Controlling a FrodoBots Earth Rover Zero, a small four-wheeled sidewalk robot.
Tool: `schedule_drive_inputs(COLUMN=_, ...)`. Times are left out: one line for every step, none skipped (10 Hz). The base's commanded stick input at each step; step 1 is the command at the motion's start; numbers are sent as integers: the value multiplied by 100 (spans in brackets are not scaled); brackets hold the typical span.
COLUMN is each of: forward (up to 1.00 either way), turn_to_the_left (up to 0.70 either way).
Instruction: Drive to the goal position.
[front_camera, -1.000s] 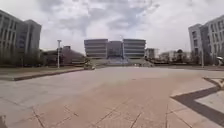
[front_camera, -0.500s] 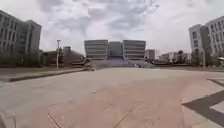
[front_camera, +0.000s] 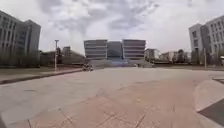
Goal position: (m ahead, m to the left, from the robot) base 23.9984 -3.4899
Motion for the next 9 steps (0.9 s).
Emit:
schedule_drive_inputs(forward=70, turn_to_the_left=0)
schedule_drive_inputs(forward=70, turn_to_the_left=0)
schedule_drive_inputs(forward=70, turn_to_the_left=0)
schedule_drive_inputs(forward=70, turn_to_the_left=0)
schedule_drive_inputs(forward=70, turn_to_the_left=7)
schedule_drive_inputs(forward=70, turn_to_the_left=20)
schedule_drive_inputs(forward=70, turn_to_the_left=34)
schedule_drive_inputs(forward=70, turn_to_the_left=7)
schedule_drive_inputs(forward=70, turn_to_the_left=0)
